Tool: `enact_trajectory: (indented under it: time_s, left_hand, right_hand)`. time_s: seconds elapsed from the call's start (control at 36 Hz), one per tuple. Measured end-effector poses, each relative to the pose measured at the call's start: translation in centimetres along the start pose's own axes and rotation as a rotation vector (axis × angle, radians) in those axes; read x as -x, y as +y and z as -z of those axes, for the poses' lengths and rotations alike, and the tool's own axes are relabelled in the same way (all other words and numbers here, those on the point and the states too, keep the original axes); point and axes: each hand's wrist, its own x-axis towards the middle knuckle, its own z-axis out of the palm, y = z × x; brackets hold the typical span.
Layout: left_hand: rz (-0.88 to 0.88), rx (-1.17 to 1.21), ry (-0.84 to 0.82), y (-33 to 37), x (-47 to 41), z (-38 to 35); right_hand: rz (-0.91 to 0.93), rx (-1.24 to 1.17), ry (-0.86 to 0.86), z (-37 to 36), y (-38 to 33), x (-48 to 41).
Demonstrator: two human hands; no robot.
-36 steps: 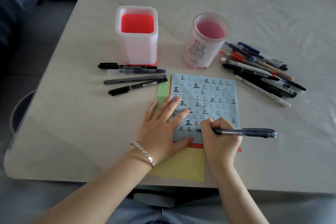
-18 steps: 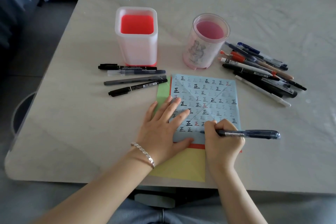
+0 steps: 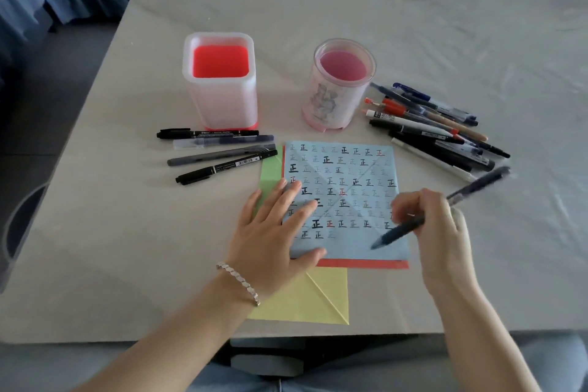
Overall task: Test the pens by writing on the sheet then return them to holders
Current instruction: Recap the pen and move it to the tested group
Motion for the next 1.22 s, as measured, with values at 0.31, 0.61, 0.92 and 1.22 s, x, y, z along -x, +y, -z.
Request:
enact_trajectory:
  time_s: [0.31,0.61,0.92,1.22]
  left_hand:
    - [0.006,0.018,0.008,0.0,-0.1,-0.1]
    - [0.001,0.022,0.013,0.0,-0.1,-0.1]
    - [-0.007,0.018,0.009,-0.1,-0.1,-0.2]
    - [-0.005,0.019,0.019,-0.1,-0.1,-0.1]
  right_hand:
    - [-0.147,-0.482,-0.277,0.0,-2.3,0.6]
    - [-0.386,-0.604,-0.42,-1.1,-2.3,0.8]
    - [-0.501,-0.435,-0.386,-1.0,-2.7,0.9]
    - [-0.444,-0.39,-0.402,-0.4,-3.5,0.7]
